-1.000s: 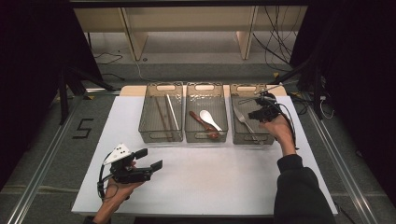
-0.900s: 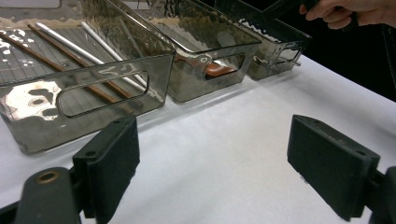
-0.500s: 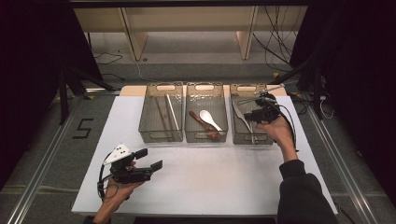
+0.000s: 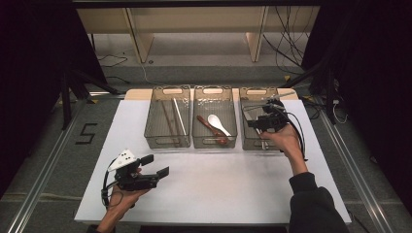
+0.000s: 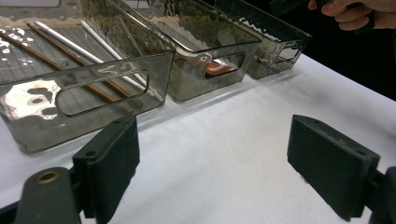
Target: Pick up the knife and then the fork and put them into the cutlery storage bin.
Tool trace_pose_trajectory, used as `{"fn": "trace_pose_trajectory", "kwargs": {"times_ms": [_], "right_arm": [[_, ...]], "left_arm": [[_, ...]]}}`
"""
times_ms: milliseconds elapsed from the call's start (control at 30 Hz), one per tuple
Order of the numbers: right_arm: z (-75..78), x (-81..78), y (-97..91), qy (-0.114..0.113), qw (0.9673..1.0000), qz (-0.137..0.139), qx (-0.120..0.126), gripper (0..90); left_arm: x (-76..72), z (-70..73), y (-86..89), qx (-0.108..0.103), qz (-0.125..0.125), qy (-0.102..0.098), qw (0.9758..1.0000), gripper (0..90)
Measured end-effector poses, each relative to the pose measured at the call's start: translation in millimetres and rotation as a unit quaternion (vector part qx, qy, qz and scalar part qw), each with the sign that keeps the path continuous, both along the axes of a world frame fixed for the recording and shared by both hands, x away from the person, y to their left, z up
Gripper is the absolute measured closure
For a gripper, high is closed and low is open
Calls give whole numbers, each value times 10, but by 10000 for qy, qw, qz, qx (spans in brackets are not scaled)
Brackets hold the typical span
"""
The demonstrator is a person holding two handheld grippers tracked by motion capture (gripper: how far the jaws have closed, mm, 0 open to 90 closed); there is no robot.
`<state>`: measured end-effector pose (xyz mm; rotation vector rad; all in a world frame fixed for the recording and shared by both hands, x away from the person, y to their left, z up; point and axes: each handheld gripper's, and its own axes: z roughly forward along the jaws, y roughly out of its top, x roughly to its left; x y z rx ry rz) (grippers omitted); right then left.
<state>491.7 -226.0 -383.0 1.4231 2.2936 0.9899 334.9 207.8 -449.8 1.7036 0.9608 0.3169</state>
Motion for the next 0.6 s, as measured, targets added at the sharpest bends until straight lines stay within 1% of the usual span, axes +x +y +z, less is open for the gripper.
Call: {"fn": "trace_pose_trajectory", "kwargs": {"times_ms": [133, 267, 367, 433, 467, 533, 600], "right_arm": [[16, -69, 36, -66, 9998, -5, 173, 425], [6, -159, 80, -127, 9991, 36, 413, 406], [-13, -244, 128, -155, 9987, 188, 446, 382], [-19, -306, 150, -231, 9982, 266, 481, 366], [-20, -338, 161, -224, 9979, 281, 536, 356], [-25, -396, 183, -255, 9976, 330, 546, 335], [-39, -461, 200, -323, 9967, 349, 653, 323]], "left_arm": [[2, -2, -7, -1, -8, 12, 10000, 165], [1, -4, -11, 25, -33, 22, 10000, 165], [1, -4, -7, 22, -29, 25, 10000, 165], [3, -5, -8, 5, -18, 28, 10000, 162], [3, -5, -8, 17, -21, 34, 10000, 162], [2, -5, -12, 33, -35, 38, 10000, 160], [1, -6, -16, 40, -40, 45, 10000, 160]]}}
